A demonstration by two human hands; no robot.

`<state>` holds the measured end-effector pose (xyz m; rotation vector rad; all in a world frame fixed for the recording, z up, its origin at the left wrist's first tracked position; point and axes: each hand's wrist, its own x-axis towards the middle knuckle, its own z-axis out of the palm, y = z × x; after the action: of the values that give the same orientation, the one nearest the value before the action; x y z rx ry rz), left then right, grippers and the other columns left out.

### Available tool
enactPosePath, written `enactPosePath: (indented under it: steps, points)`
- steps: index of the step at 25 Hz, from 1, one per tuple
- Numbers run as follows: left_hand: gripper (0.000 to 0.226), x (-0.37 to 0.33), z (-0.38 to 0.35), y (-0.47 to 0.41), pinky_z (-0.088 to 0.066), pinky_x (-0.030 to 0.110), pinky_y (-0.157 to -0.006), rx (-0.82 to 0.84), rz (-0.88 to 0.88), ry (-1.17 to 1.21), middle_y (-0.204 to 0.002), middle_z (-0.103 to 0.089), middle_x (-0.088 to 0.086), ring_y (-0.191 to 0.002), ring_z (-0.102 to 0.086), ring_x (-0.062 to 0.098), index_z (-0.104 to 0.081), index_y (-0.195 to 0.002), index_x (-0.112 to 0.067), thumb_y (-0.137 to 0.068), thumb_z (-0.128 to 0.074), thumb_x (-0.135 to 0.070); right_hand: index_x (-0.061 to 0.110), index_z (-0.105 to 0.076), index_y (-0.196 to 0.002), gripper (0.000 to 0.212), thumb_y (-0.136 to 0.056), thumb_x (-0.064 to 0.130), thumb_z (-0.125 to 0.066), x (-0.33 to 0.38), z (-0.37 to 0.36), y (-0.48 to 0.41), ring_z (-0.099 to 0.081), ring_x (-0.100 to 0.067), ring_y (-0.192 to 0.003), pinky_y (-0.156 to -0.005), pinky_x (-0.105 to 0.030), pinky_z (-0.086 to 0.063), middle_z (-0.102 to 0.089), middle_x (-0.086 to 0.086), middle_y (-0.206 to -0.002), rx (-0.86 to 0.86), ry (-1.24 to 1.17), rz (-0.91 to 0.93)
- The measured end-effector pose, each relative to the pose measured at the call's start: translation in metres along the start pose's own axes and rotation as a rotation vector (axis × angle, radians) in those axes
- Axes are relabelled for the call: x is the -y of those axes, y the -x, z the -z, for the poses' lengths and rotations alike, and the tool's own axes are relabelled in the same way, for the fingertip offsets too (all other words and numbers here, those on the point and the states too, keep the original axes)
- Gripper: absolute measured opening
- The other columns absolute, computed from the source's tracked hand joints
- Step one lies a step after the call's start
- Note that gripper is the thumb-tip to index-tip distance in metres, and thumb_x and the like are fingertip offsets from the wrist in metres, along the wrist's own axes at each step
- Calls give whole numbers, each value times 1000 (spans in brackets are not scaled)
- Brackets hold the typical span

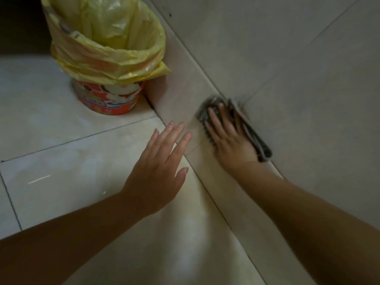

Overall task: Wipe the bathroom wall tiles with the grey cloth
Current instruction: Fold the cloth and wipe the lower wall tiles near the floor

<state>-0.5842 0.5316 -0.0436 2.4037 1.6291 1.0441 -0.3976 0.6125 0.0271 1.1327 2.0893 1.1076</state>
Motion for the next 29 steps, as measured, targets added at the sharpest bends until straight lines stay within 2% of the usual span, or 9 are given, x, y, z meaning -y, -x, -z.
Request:
enactPosePath:
  steps: [5, 8, 12, 17, 19, 21, 22, 26, 29]
  points:
    - [61, 32, 4, 9, -18, 47, -122, 19, -49, -73, -159, -30, 16, -150, -22, 31, -37, -150, -6, -94, -47, -30, -3, 15, -148, 66, -100, 18, -25, 29, -29, 31, 34, -49, -132, -90, -57, 42, 31, -30, -148, 114, -24, 283]
    - [62, 37, -4, 2, -20, 49, -122, 8, 12, -63, -158, -31, 16, -150, -22, 31, -38, -149, -5, -92, -49, -29, 9, -18, -153, 66, -94, 18, -45, -10, -9, -3, 13, -41, -146, -110, -50, 21, 2, -19, -161, -157, -157, 23]
    - [63, 46, -9, -12, -19, 49, -122, 0, 26, -67, -158, -31, 18, -149, -24, 32, -37, -149, -4, -92, -47, -29, 10, 5, -154, 64, -100, 30, -24, -13, 14, -90, 22, -42, -143, -109, -58, 23, 20, -20, -158, -55, -51, 18]
    - [63, 78, -8, -6, -20, 49, -122, 32, 16, -160, -159, -29, 19, -149, -24, 33, -35, -150, -5, -96, -41, -35, -1, 14, -150, 64, -101, 22, -20, 56, -12, -78, 24, -43, -141, -97, -56, 27, 23, -26, -155, 174, 15, 297]
    - [63, 86, -9, -2, -22, 50, -121, 50, 22, -183, -159, -28, 19, -149, -24, 33, -35, -151, -4, -97, -40, -35, 2, 4, -153, 64, -101, 22, -28, 47, -17, -60, 18, -41, -144, -107, -56, 21, 15, -23, -158, 139, -77, 327]
    - [62, 90, -13, -3, -24, 52, -120, 31, 53, -182, -159, -28, 19, -149, -25, 34, -34, -151, -4, -97, -42, -33, 8, -24, -152, 64, -94, 21, -50, 11, -1, -69, -2, -40, -147, -117, -55, -2, -9, -20, -160, -91, -209, 169]
    - [62, 90, -15, -5, -25, 53, -119, 23, 71, -166, -159, -29, 19, -149, -25, 34, -35, -151, -3, -96, -44, -31, 9, -33, -149, 62, -92, 22, -53, -10, 10, -82, -7, -41, -147, -115, -55, -3, -16, -19, -159, -181, -207, 57]
    - [60, 88, -16, -10, -28, 54, -117, 8, 52, -147, -158, -30, 20, -149, -25, 34, -35, -150, -1, -98, -46, -29, 7, -2, -154, 64, -100, 32, -25, -23, 36, -147, 14, -45, -145, -109, -57, 20, 9, -22, -160, -112, 35, -53]
    - [61, 97, -12, -3, -30, 55, -116, -3, 75, -193, -158, -30, 20, -148, -26, 34, -35, -150, 0, -98, -44, -30, -1, 12, -149, 65, -100, 29, -18, 39, 16, -156, 16, -47, -142, -102, -63, 22, 16, -28, -156, 23, 143, 108]
